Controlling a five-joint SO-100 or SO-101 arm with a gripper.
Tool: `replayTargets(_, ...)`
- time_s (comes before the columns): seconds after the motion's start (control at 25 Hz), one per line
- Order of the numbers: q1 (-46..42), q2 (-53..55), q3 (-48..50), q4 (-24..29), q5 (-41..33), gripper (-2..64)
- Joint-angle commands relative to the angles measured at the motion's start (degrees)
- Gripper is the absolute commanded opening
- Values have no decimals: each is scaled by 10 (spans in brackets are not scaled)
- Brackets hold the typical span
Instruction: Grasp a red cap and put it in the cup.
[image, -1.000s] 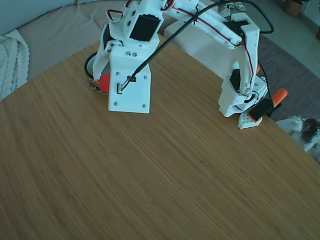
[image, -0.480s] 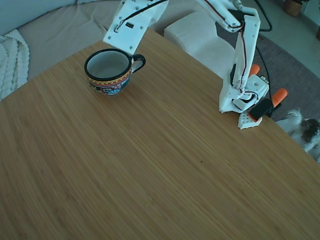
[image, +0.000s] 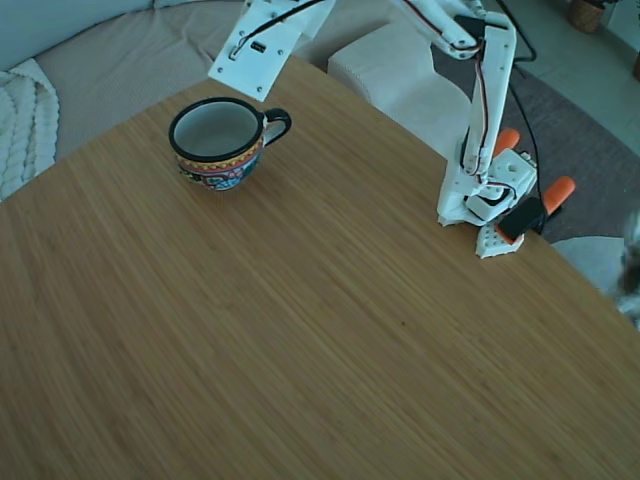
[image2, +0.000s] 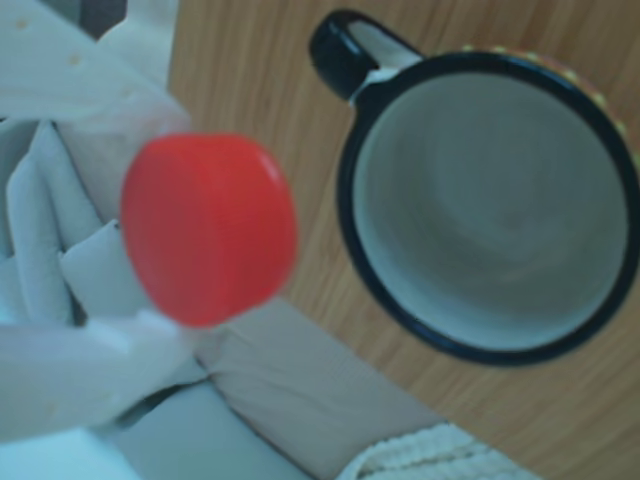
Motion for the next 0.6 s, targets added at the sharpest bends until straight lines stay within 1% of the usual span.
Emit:
replayTargets(0.0,2,-18,-43,-4,4,-5)
replayTargets(0.32,4,-83,-114,-5,4,-5)
replayTargets(0.56,-22,-132,-159,-5,4,-5)
